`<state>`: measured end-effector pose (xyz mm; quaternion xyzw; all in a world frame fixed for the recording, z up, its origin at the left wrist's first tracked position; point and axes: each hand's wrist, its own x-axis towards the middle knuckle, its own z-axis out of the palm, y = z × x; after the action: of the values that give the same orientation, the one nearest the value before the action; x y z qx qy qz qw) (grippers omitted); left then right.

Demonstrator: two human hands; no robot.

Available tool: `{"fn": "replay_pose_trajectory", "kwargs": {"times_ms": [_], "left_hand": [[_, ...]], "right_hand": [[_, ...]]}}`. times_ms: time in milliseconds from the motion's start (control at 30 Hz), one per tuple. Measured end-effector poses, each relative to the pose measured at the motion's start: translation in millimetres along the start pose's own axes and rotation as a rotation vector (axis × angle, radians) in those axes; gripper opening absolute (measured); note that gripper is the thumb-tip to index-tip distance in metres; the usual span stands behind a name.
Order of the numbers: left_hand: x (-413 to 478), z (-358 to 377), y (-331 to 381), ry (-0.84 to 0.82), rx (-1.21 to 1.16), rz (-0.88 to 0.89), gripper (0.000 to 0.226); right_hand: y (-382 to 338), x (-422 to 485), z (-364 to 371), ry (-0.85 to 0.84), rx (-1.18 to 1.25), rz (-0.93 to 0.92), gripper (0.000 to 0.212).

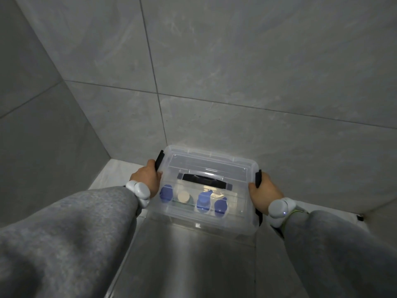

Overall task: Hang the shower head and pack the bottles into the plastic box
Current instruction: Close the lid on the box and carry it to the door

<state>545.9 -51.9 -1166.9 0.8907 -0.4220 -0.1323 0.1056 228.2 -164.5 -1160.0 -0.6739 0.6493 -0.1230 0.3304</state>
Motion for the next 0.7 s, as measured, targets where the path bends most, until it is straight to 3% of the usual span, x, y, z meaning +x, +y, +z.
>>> {"fn": "replay_pose_trajectory", "kwargs": {"times_ms": [333,567,700], "left_hand": [[-13.1,-38.4,16.2,-0.005,-0.07,-0.016,0.035],[-41.8,-143.2,55.7,-0.031,-0.121,-0.014,0.034],[-62.2,-240.6,84.8,-0.053,-0.13,-0.013,0.03]], "right_hand": [[-19.9,-15.3,-41.0,-0.009,0.144,0.011,0.049],[-80.1,-56.1,-133.9,-0.018,0.181,0.018,0.05],[-136.9,-91.5,-212.9,-0.013,0.21,0.027,0.029]]}}
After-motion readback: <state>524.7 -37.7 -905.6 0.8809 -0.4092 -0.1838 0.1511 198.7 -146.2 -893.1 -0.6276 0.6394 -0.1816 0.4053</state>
